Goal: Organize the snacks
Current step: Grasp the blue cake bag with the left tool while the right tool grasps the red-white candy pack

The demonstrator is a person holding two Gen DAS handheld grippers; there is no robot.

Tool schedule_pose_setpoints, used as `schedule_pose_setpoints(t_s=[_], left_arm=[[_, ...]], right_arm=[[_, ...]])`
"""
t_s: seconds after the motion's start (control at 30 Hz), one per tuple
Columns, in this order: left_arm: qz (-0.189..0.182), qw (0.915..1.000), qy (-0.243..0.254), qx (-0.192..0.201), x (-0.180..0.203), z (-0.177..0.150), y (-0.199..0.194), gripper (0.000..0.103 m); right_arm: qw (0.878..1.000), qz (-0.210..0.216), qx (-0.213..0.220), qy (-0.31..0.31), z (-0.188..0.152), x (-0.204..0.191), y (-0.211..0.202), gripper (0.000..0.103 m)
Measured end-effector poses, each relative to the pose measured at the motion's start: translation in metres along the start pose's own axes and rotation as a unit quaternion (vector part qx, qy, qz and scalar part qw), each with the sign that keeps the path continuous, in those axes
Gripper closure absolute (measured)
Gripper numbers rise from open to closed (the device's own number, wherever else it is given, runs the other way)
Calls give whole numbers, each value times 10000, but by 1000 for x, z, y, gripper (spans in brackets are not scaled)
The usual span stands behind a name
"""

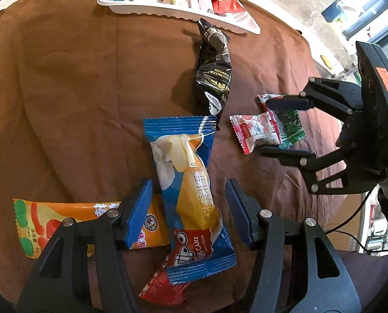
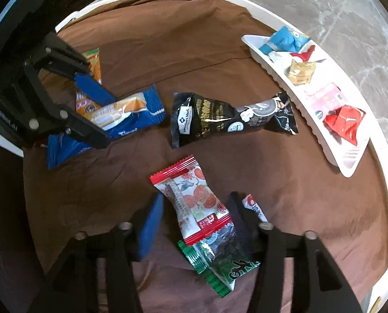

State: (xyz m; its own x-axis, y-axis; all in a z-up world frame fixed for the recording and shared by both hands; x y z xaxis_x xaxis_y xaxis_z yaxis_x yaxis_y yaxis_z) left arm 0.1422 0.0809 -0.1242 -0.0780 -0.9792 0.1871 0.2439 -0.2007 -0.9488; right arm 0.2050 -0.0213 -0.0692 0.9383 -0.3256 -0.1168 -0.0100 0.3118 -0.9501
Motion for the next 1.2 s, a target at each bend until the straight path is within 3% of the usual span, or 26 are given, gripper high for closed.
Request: schedule_pose_setpoints(t_s=[0.13, 0.37, 0.43, 0.47, 0.53, 0.63, 0.67, 0.9, 1.2], left_arm=[[-14, 10000, -5, -3, 0, -1, 0, 47], [6, 10000, 52, 26, 1, -1, 0, 47], [11, 9999, 77, 72, 2, -2, 1, 47], [-20, 9999, 93, 104, 3, -2, 1, 47], [-35, 9998, 139, 143, 5, -2, 1, 48], [-54, 9997, 169, 161, 6, -4, 2, 66], [-90, 9997, 166, 150, 6, -5, 3, 68], [-295, 9992, 84, 240, 8, -1, -2, 73], [-569, 9972, -153, 466, 1, 21, -26, 73]], right_arm=[[9996, -95, -129, -219, -1, 0, 3, 43], [9996, 206, -171, 12, -1, 11, 13, 43], [9991, 369, -120, 149, 0, 12, 14, 53], [9986, 470, -101, 216, 1, 11, 14, 63], [9983, 477, -63, 324, 2, 12, 14, 65], [9978, 478, -20, 459, 3, 12, 14, 68], [9969, 549, 25, 567, 3, 12, 13, 69], [9816, 1037, 440, 1541, 1, 24, 1, 69], [9590, 1357, 943, 2303, 2, 41, -22, 69]])
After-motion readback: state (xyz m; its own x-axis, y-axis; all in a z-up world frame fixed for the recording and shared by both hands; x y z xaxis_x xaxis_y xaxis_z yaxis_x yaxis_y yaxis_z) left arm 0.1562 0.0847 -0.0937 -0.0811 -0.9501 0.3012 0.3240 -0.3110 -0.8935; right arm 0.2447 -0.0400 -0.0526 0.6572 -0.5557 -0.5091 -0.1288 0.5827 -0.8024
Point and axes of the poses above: each gripper's, at about its wrist camera, not at the fingertips, and y roughly the way its jaws point, x to its right, z to its top, the point moved 8 cm from there along y, roughly the way its jaws point, and after that the axes turned 10 degrees about z, right-handed, at the moved point
